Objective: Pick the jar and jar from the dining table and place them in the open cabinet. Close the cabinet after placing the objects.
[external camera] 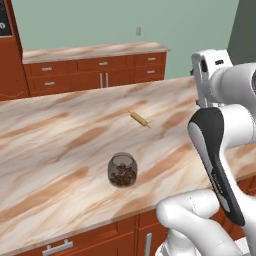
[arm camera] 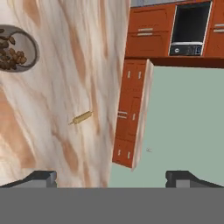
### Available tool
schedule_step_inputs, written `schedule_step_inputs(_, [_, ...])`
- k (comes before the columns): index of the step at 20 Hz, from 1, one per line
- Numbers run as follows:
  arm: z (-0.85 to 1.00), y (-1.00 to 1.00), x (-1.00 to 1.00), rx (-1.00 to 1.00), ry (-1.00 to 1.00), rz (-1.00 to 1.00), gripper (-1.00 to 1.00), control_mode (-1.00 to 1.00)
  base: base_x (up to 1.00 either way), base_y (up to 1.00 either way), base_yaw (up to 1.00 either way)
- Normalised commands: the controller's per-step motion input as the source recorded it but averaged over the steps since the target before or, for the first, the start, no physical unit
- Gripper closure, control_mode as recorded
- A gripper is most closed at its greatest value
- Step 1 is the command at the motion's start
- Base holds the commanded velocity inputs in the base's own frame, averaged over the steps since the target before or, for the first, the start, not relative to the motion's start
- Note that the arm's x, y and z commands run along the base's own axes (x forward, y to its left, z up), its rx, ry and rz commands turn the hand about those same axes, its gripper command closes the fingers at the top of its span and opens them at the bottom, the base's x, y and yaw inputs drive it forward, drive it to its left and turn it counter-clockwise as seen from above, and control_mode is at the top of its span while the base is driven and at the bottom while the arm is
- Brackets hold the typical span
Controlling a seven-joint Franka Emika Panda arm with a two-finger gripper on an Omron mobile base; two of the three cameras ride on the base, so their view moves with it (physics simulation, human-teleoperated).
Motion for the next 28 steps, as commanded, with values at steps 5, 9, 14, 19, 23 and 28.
schedule_step_inputs(5, [-0.33,0.03,0.0,0.0,0.29,0.21,-1.0,-1.0,0.0,0.0,0.0])
schedule_step_inputs(9, [-0.65,0.16,-0.02,-0.03,0.26,0.18,-1.0,-1.0,0.0,0.0,0.0])
schedule_step_inputs(14, [-0.49,0.27,0.0,-0.02,0.13,0.1,-1.0,-1.0,0.0,0.0,0.0])
schedule_step_inputs(19, [-0.48,0.19,-0.05,0.0,0.17,0.14,-1.0,-1.0,0.0,0.0,0.0])
schedule_step_inputs(23, [-0.41,0.16,-0.16,0.0,0.12,0.15,-1.0,-1.0,0.0,0.0,0.0])
schedule_step_inputs(28, [-0.23,0.12,-0.19,0.0,0.07,0.11,-1.0,-1.0,0.0,0.0,0.0])
